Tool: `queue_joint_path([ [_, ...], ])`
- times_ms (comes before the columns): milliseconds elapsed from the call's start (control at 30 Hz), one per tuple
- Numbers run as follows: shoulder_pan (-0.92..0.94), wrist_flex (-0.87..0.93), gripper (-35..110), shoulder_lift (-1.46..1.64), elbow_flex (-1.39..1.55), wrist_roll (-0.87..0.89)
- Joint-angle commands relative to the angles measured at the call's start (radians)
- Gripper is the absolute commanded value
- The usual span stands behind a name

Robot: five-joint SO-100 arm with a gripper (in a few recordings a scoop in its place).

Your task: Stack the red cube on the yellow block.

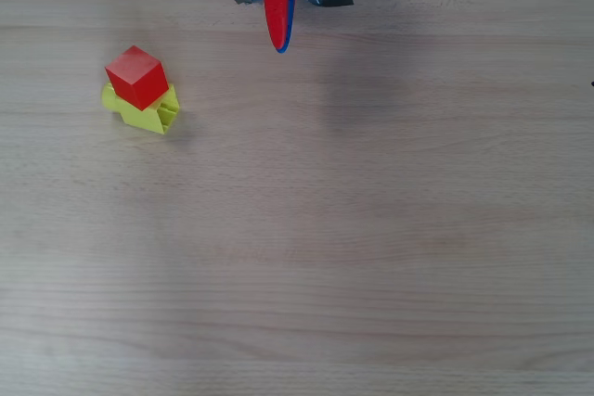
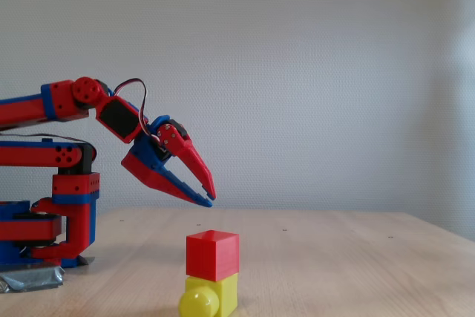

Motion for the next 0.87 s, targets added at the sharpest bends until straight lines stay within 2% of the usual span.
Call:
queue_joint_path([
  [0,0.006,0.038,0,0.054,0.009,-0.011],
  [267,0.028,0.092,0,0.107,0.107,-0.006],
  [833,0.028,0.186,0,0.107,0.084,-0.074],
])
